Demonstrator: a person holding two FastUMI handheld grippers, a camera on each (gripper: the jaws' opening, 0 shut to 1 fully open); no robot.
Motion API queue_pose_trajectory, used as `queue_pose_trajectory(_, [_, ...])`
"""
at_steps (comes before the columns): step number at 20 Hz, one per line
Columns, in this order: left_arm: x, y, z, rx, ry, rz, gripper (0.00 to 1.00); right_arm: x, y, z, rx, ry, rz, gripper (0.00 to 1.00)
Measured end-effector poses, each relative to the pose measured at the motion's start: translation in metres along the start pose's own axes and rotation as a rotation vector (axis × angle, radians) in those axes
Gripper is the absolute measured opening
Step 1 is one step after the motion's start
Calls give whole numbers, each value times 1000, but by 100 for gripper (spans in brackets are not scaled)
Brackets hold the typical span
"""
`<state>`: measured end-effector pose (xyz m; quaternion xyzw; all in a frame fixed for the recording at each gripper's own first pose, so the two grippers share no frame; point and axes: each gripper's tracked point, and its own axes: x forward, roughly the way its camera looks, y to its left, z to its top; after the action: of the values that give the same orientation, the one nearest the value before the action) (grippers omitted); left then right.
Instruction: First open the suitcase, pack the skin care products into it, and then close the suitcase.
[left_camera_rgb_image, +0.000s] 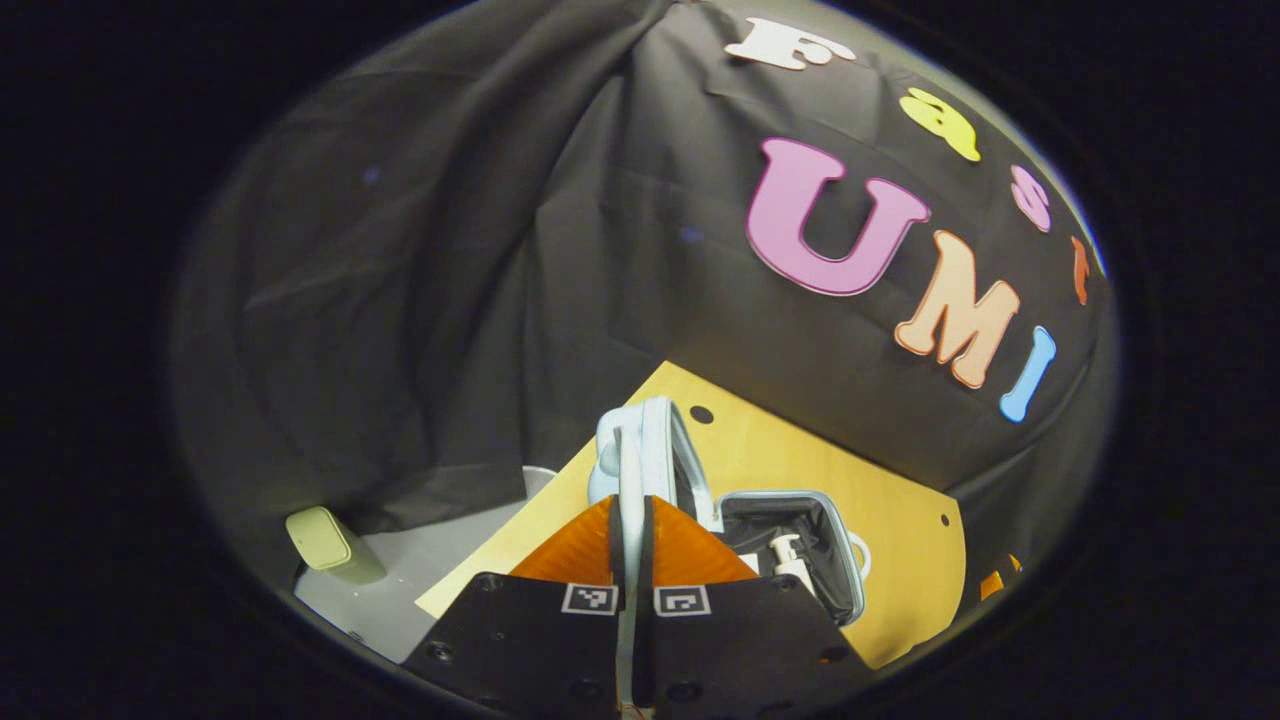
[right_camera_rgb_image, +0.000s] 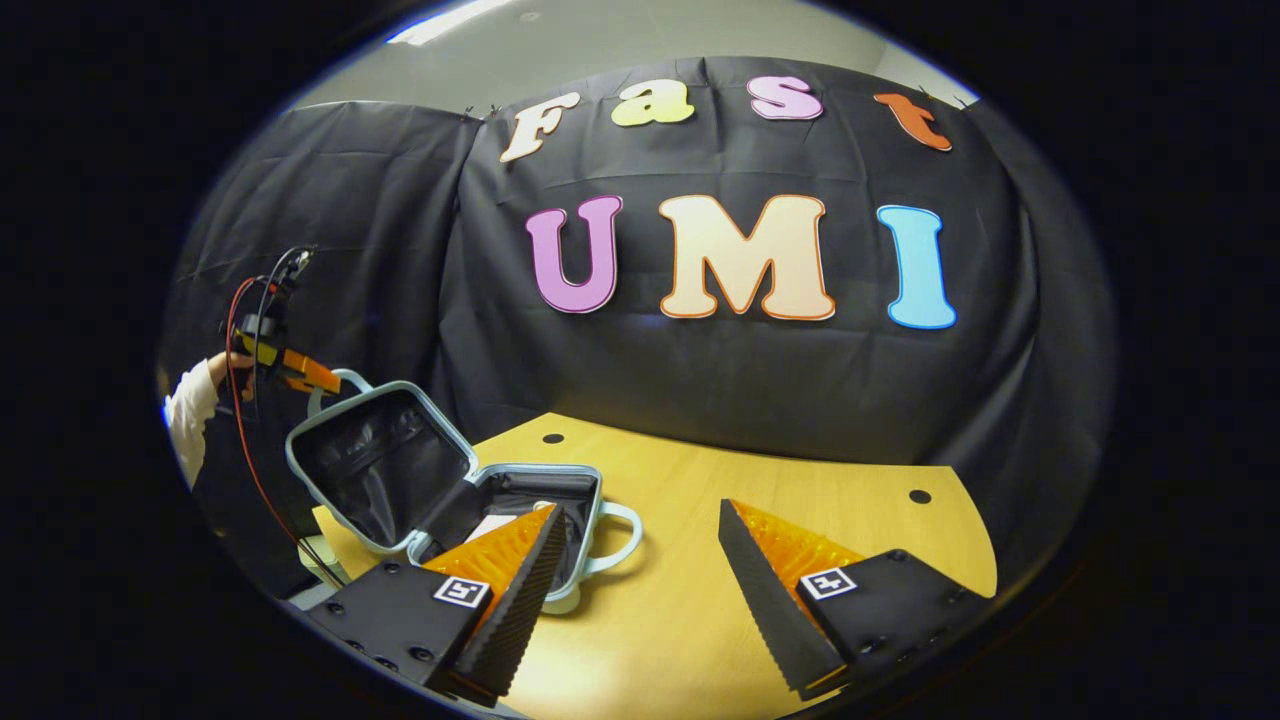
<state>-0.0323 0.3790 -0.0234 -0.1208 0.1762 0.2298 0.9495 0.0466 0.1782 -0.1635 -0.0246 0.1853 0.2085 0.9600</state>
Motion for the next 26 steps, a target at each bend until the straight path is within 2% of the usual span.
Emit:
queue_pose_trajectory(3, [-6, -42, 10, 28, -18, -22, 0, -8, -20, -1, 11, -4, -6, 96])
queue_pose_trajectory(6, [-10, -96, 15, 63, -31, -76, 0, -15, -43, 3, 31, -19, -16, 97])
queue_pose_trajectory(10, [5, -167, 9, 107, -34, -149, 0, -25, -82, 10, 58, -39, -40, 96])
queue_pose_trajectory(13, [11, -204, 0, 118, -27, -191, 0, -36, -109, 8, 60, -37, -69, 97])
queue_pose_trajectory(18, [29, -269, -39, 108, 43, -287, 0, -51, -142, -4, 57, -14, -114, 96])
queue_pose_trajectory(23, [59, -319, -92, 102, 135, -327, 0, -61, -156, -7, 73, -18, -144, 97])
queue_pose_trajectory(26, [77, -337, -134, 139, 192, -321, 0, -66, -157, -10, 66, -10, -151, 96])
